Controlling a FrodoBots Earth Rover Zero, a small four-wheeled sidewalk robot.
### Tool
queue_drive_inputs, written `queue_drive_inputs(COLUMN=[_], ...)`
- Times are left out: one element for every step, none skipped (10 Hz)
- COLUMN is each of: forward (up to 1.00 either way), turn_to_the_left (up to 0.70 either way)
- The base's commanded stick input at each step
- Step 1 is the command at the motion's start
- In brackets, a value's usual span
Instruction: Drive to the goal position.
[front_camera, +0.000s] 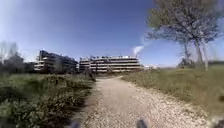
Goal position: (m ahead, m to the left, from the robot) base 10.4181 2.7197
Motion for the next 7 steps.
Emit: queue_drive_inputs(forward=[0.5, 0.5, 0.5, 0.5, 0.5, 0.5, 0.5], turn_to_the_left=[0.0, 0.0, 0.0, 0.0, 0.0, 0.0, 0.0])
